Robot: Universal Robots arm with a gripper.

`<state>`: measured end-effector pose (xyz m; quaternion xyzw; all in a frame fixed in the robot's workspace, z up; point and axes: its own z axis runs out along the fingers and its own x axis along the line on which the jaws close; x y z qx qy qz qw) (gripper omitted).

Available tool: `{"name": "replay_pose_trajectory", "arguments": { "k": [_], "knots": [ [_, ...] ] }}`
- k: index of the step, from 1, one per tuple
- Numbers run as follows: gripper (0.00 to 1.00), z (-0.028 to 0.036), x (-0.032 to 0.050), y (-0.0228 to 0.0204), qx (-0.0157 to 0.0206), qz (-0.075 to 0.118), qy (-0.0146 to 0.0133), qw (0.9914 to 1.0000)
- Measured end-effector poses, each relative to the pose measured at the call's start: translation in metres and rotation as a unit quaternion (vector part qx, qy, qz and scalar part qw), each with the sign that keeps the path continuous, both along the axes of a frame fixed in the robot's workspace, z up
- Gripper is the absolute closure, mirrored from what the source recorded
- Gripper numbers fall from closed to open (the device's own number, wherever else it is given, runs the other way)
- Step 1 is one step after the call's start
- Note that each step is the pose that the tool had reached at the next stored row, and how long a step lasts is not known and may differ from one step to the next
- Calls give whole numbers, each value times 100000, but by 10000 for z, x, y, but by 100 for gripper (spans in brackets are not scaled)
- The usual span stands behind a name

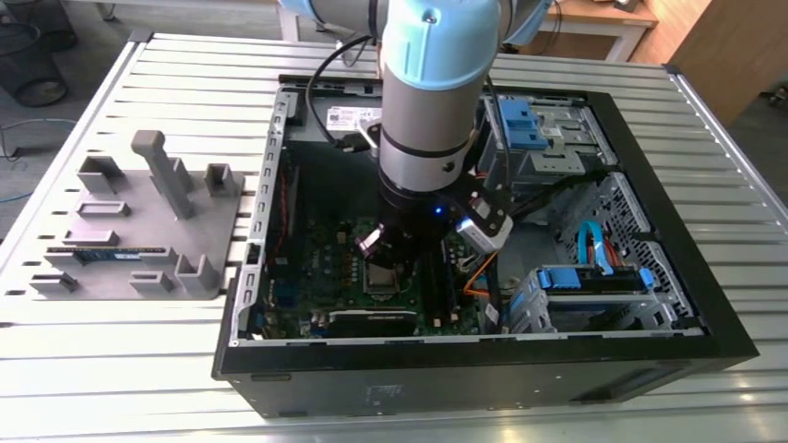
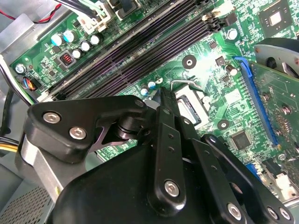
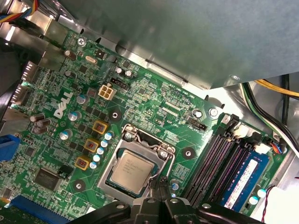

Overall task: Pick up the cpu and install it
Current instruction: 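Install the first cpu locking lever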

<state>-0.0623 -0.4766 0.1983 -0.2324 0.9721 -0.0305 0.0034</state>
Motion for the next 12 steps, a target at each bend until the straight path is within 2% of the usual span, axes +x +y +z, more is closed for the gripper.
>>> {"name": "replay_pose_trajectory", "arguments": {
  "k": [5,12],
  "knots": [
    [89,-5,0,-21,3,3,0,100000],
    [89,-7,0,-86,-3,5,-2,100000]
  ]
}}
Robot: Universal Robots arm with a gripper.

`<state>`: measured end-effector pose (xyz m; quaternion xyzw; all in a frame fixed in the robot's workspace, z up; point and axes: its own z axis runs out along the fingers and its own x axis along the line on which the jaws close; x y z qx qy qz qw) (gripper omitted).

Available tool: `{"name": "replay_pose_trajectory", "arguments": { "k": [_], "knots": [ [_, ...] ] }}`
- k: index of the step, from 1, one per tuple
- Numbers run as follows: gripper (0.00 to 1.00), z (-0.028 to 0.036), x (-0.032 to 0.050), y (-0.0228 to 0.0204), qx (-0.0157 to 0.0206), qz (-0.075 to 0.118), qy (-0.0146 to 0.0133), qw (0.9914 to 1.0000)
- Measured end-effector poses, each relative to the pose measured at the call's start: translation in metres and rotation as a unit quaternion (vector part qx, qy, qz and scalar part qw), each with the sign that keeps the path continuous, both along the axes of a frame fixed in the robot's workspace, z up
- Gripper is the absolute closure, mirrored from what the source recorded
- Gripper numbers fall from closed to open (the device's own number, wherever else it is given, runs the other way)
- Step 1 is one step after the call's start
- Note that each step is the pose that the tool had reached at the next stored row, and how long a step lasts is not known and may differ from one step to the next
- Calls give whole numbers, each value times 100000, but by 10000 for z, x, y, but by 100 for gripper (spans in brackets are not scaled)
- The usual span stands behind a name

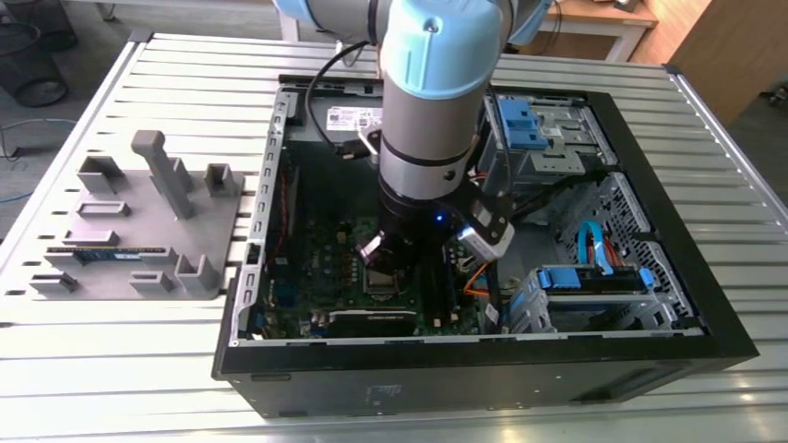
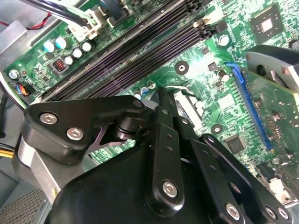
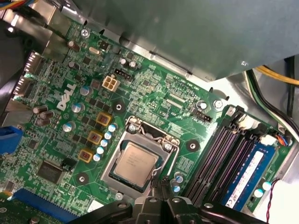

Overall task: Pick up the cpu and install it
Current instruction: 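Install the first cpu locking lever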

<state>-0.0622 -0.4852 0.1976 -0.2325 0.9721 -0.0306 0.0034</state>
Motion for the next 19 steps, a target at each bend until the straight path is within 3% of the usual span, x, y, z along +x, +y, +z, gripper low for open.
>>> {"name": "replay_pose_trajectory", "arguments": {
  "k": [7,19],
  "knots": [
    [89,-10,0,-62,-2,-1,4,100000],
    [89,-94,11,-91,-40,-6,-42,100000]
  ]
}}
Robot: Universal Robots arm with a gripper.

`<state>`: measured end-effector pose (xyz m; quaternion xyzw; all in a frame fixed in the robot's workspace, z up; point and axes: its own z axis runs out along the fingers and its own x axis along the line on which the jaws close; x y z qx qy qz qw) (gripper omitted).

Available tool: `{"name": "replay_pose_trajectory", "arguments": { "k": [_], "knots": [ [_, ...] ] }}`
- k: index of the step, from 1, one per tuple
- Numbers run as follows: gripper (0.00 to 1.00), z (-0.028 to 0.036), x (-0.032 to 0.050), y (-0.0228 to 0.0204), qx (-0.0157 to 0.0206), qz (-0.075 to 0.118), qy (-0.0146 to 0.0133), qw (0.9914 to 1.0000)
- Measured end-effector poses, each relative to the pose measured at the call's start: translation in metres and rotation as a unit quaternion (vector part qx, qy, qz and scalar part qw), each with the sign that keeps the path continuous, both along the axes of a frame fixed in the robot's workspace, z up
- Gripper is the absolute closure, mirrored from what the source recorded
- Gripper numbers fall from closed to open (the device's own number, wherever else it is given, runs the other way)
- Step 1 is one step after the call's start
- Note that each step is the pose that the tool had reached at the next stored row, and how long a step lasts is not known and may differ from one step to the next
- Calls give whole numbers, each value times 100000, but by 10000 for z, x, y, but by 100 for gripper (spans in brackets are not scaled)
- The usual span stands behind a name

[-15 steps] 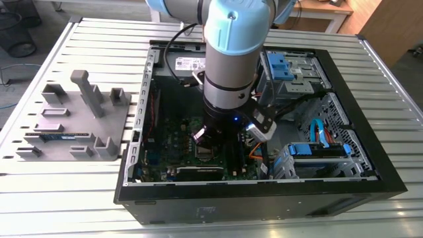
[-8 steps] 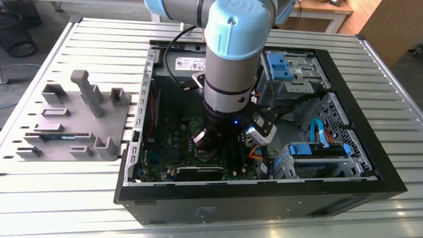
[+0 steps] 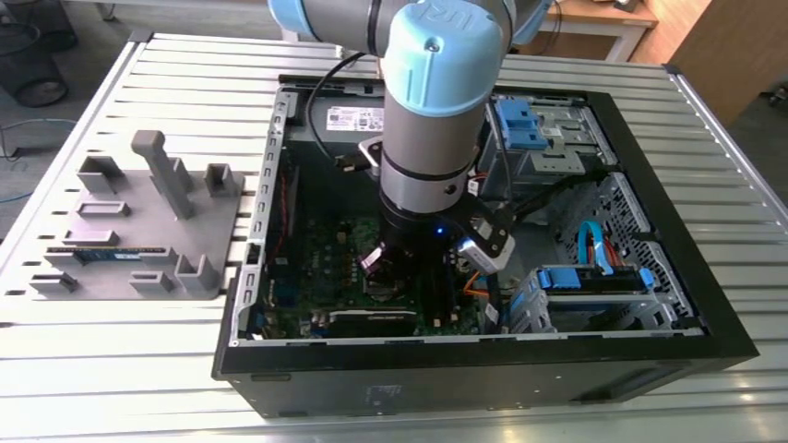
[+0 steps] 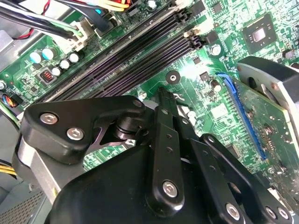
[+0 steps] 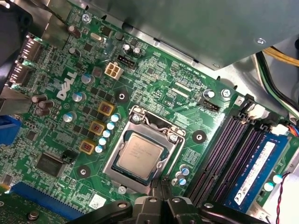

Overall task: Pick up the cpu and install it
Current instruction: 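Install the first cpu locking lever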

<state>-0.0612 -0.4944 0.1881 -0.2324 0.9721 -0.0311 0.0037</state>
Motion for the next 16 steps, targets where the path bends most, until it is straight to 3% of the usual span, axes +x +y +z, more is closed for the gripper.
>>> {"name": "replay_pose_trajectory", "arguments": {
  "k": [12,16],
  "knots": [
    [89,3,28,1,37,5,-18,100000],
    [89,132,27,1,37,-2,-21,100000]
  ]
}}
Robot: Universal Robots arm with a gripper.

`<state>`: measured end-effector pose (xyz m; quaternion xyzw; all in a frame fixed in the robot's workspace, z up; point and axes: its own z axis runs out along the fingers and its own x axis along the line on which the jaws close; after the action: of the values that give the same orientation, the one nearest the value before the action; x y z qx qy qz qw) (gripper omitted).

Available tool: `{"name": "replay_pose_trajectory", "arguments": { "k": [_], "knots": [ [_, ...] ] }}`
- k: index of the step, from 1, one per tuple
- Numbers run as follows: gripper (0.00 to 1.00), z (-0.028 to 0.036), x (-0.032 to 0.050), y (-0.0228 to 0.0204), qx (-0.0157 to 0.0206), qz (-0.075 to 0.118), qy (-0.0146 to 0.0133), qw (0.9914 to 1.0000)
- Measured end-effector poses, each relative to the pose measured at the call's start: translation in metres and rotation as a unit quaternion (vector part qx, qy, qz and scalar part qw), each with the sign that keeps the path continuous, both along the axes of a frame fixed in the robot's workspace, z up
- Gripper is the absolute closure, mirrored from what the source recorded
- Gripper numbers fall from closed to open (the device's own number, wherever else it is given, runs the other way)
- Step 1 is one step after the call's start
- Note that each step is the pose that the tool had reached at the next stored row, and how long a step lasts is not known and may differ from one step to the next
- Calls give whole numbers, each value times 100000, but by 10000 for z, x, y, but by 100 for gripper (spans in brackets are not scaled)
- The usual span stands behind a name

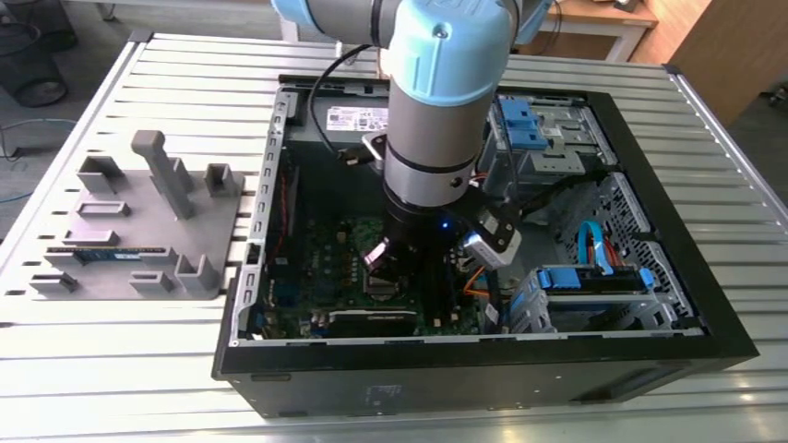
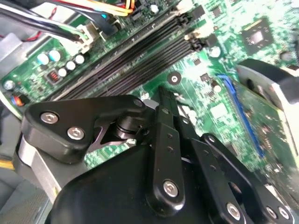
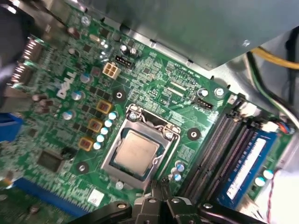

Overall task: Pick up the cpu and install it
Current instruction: 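Install the first cpu locking lever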

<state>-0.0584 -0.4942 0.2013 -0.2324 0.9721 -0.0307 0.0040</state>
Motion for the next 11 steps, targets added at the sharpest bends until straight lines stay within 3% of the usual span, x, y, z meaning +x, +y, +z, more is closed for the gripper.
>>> {"name": "replay_pose_trajectory", "arguments": {
  "k": [5,11],
  "knots": [
    [89,179,1,0,-9,5,3,100000],
    [89,181,-35,-1,-7,8,3,100000]
  ]
}}
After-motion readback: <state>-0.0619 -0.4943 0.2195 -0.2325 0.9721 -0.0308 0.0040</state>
